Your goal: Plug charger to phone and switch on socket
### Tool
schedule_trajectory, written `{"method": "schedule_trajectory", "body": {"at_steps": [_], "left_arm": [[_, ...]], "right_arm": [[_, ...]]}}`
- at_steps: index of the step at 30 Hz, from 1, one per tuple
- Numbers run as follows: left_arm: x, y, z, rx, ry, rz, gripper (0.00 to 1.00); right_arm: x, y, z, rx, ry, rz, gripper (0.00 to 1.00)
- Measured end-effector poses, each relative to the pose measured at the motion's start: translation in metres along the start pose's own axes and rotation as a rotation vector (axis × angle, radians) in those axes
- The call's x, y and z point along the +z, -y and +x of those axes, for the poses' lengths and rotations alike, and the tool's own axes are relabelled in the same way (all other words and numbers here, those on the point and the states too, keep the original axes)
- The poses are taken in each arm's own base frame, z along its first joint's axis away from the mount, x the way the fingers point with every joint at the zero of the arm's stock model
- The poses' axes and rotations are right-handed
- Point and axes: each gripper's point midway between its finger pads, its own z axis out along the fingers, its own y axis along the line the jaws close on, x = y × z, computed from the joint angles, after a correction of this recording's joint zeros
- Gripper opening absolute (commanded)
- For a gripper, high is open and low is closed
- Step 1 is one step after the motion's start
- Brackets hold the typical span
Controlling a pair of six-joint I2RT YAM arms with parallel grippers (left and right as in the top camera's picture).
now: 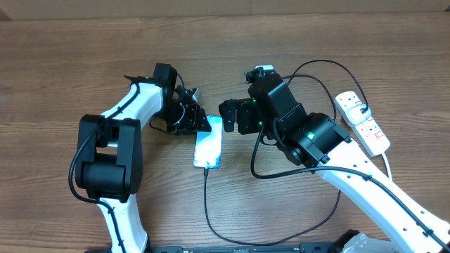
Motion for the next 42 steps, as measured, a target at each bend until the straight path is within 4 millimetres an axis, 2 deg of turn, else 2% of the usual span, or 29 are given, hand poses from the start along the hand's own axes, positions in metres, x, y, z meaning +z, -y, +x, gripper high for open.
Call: {"method": "schedule_trajectory", "body": {"at_steps": [17,19,22,25,28,32,33,35,37,39,41,42], "left_arm": [[-0.002,-0.003,0.002,-0.007,-0.009,-0.022,0.54],[-0.002,-0.003,0.002,-0.009,-0.011,-0.025,0.56],[-0.003,-0.003,0.003,-0.012,-0.01,-0.027,0.71],[-0.006,-0.003,0.002,-0.024,-0.008,-0.037,0.71],[-0.011,-0.008,0.002,-0.038,-0.022,-0.084,0.65],[-0.022,-0.025,0.002,-0.076,-0.064,-0.208,0.64],[-0.026,-0.031,-0.001,-0.079,-0.066,-0.253,0.64],[-0.037,-0.042,-0.011,-0.08,-0.057,-0.33,0.63],[-0.049,-0.044,-0.022,-0.071,-0.031,-0.376,0.63],[-0.067,-0.041,-0.039,-0.053,0.027,-0.408,0.64],[-0.084,-0.035,-0.052,-0.032,0.088,-0.431,0.63],[-0.095,-0.031,-0.056,-0.018,0.124,-0.441,0.61]], "right_arm": [[0.0,0.0,0.0,-0.001,0.0,0.0,1.0],[0.0,0.0,0.0,0.0,0.0,-0.001,1.0],[0.0,0.0,0.0,-0.001,0.0,-0.001,1.0],[0.0,-0.001,-0.001,0.0,0.003,-0.002,1.0],[0.0,-0.003,-0.008,-0.002,0.033,-0.011,0.7],[0.005,-0.004,-0.014,0.007,0.057,-0.007,0.38],[0.01,-0.003,-0.013,0.01,0.051,0.002,0.21],[0.023,0.002,-0.006,0.003,0.022,0.03,0.05],[0.037,0.009,0.006,0.023,-0.028,0.062,0.04],[0.053,0.022,0.028,0.061,-0.119,0.124,0.04],[0.057,0.039,0.049,0.12,-0.201,0.196,0.04],[0.054,0.054,0.06,0.175,-0.244,0.255,0.04]]}}
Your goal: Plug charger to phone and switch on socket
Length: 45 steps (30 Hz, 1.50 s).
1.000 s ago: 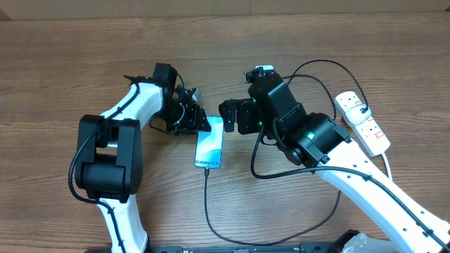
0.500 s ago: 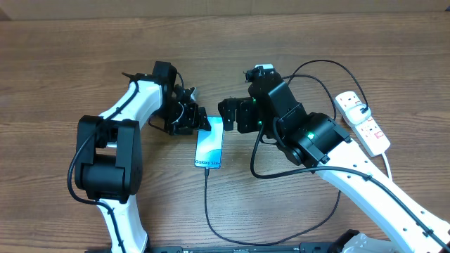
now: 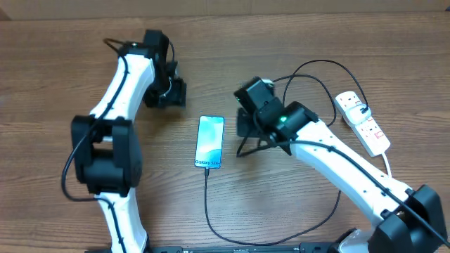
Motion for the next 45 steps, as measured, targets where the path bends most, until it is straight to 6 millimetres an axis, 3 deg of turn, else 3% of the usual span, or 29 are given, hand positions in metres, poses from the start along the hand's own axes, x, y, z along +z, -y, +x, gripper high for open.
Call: {"method": "schedule_trajectory", "body": {"at_steps": [1,4,6,9,11,12,16,21,28,31,38,40,42,45], "left_arm": [[-0.015,0.0,-0.004,0.005,0.043,-0.011,0.61],[-0.063,0.001,-0.015,0.019,0.186,-0.031,0.56],[-0.097,0.002,-0.019,0.027,0.278,-0.043,0.56],[-0.146,0.004,-0.017,0.032,0.407,-0.059,0.55],[-0.171,0.005,-0.015,0.034,0.475,-0.063,0.55],[-0.185,0.005,-0.013,0.032,0.514,-0.065,0.55],[-0.224,0.001,-0.008,-0.011,0.631,-0.091,0.56],[-0.257,-0.004,-0.002,-0.057,0.793,-0.101,0.56],[-0.258,-0.016,0.032,-0.104,0.919,-0.107,0.61],[-0.267,-0.026,0.065,-0.13,0.978,-0.135,0.61],[-0.328,-0.036,0.135,-0.199,1.211,-0.12,0.72],[-0.348,-0.038,0.156,-0.215,1.291,-0.108,1.0],[-0.361,-0.041,0.176,-0.229,1.348,-0.107,1.0],[-0.363,-0.049,0.196,-0.258,1.368,-0.127,0.99]], "right_arm": [[0.001,0.012,0.002,0.041,-0.018,0.038,0.04],[-0.003,0.074,0.003,0.239,-0.073,0.211,0.04],[-0.005,0.111,-0.004,0.36,-0.077,0.281,0.04],[-0.012,0.181,-0.022,0.576,-0.054,0.376,0.04],[-0.015,0.202,-0.025,0.634,-0.051,0.39,0.04],[-0.019,0.23,-0.028,0.704,-0.048,0.409,0.04],[-0.026,0.274,-0.032,0.777,-0.057,0.377,0.04],[-0.029,0.308,-0.031,0.83,-0.054,0.368,0.04],[-0.009,0.32,-0.032,0.785,-0.087,0.34,0.04],[0.004,0.329,-0.035,0.797,-0.089,0.318,0.04],[0.019,0.348,-0.034,0.813,-0.103,0.299,0.04],[0.02,0.352,-0.034,0.816,-0.1,0.293,0.04],[0.02,0.355,-0.035,0.819,-0.093,0.29,0.04],[0.018,0.361,-0.035,0.827,-0.083,0.292,0.04]]}}
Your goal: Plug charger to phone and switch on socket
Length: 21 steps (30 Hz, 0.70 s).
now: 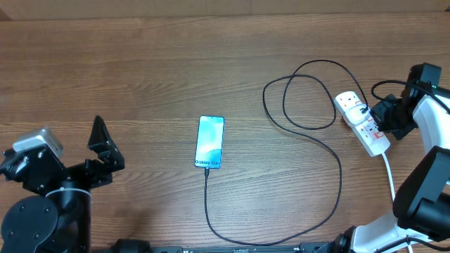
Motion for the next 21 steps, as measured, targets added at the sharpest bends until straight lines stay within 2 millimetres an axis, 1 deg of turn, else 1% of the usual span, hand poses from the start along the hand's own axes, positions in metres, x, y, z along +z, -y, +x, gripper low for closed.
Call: {"method": "schedule_trajectory", "body": {"at_steps": [6,7,8,10,11,13,14,15,16,17,21], "left_arm": [[0.011,-0.004,0.016,0.015,-0.049,-0.033,1.0],[0.012,-0.004,0.016,0.014,-0.054,-0.036,0.99],[0.013,-0.004,0.017,0.015,-0.057,-0.038,1.0],[0.016,-0.003,0.019,0.018,-0.066,-0.04,0.99],[0.017,-0.003,0.019,0.019,-0.069,-0.041,0.99],[0.018,-0.004,0.022,0.023,-0.081,-0.044,1.0],[0.019,-0.004,0.022,0.024,-0.084,-0.045,1.0],[0.019,-0.003,0.022,0.024,-0.085,-0.045,1.0],[0.019,-0.003,0.023,0.025,-0.086,-0.046,1.0],[0.02,-0.003,0.023,0.025,-0.087,-0.046,1.0],[0.02,-0.003,0.023,0.025,-0.087,-0.046,1.0]], "right_arm": [[0.0,0.001,-0.002,-0.011,0.005,-0.003,0.04],[0.0,0.0,-0.003,-0.012,0.008,-0.004,0.06],[0.0,0.0,-0.004,-0.012,0.012,-0.007,0.15],[0.0,-0.005,-0.011,-0.018,0.04,-0.025,0.38],[0.0,-0.008,-0.016,-0.024,0.062,-0.038,0.42],[-0.001,-0.013,-0.024,-0.031,0.096,-0.057,0.38],[-0.002,-0.015,-0.028,-0.028,0.11,-0.066,0.33],[-0.002,-0.015,-0.028,-0.029,0.113,-0.068,0.25],[-0.002,-0.016,-0.029,-0.027,0.115,-0.069,0.11],[-0.002,-0.016,-0.03,-0.023,0.12,-0.072,0.04],[-0.002,-0.017,-0.031,-0.029,0.125,-0.075,0.04]]}}
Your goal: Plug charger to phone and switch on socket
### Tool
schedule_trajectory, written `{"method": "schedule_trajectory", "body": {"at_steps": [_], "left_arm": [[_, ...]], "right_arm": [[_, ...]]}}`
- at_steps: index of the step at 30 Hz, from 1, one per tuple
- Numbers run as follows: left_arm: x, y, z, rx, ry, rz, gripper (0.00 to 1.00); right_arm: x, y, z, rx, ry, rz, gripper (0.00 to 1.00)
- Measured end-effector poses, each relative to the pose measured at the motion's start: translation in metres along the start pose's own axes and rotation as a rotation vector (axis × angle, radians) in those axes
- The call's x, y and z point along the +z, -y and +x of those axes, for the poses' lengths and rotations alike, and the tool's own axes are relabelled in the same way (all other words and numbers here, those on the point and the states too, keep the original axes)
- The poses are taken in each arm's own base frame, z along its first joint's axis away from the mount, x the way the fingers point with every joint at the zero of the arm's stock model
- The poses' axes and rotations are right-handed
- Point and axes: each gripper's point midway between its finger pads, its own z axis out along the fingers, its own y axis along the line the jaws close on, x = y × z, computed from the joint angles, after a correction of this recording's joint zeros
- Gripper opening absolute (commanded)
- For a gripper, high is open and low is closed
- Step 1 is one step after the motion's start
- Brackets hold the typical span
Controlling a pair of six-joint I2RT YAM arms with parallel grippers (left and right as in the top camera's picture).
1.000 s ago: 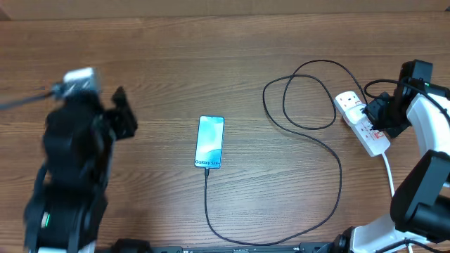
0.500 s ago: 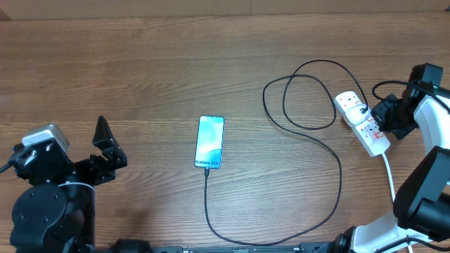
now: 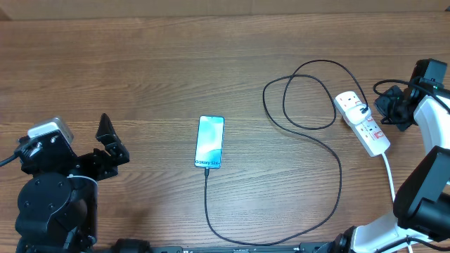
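Observation:
The phone (image 3: 209,142) lies face up mid-table, its screen lit, with the black charger cable (image 3: 309,133) plugged into its near end. That cable loops right to the white power strip (image 3: 362,123), where its plug sits in the far socket. My left gripper (image 3: 109,144) is far left near the table's front, its fingers spread open and empty. My right gripper (image 3: 391,105) hovers just right of the strip; whether it is open or shut does not show.
The strip's white lead (image 3: 388,176) runs toward the front edge at the right. The cable's loop (image 3: 302,95) lies between phone and strip. The left arm's base (image 3: 53,211) fills the lower left corner.
My right gripper has drawn slightly right and away from the power strip. The left arm shifted a little at the lower left. Phone, cable and strip have not moved.
Both grippers were at the phone's far end, with the cable in its near end. Then both had backed off and the phone sat a little straighter. Later the left arm was at the lower left and the right gripper at the strip's switches; now it is just off the strip.

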Motion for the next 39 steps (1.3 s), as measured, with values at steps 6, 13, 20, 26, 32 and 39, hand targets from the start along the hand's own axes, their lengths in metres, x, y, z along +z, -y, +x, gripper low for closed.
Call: {"method": "schedule_trajectory", "body": {"at_steps": [6,13,20,26,32,39], "left_arm": [[0.0,0.0,0.0,0.0,0.0,0.0,0.99],[0.0,-0.002,0.006,0.008,-0.024,-0.007,1.0],[-0.004,-0.014,0.044,0.061,-0.177,-0.051,1.0],[-0.013,-0.027,0.076,0.111,-0.316,-0.091,0.99],[-0.022,-0.036,0.098,0.147,-0.416,-0.12,1.0],[-0.023,-0.037,0.1,0.15,-0.424,-0.123,1.0]], "right_arm": [[0.0,-0.001,-0.002,0.0,0.007,-0.005,0.04],[0.0,-0.003,0.0,-0.028,-0.003,-0.017,0.04],[0.0,-0.001,0.013,-0.062,-0.058,-0.016,0.04],[-0.001,-0.004,0.021,-0.069,-0.097,-0.039,0.04],[0.006,-0.004,0.028,-0.068,-0.135,-0.048,0.04],[0.015,-0.001,0.031,-0.066,-0.152,-0.032,0.04]]}}
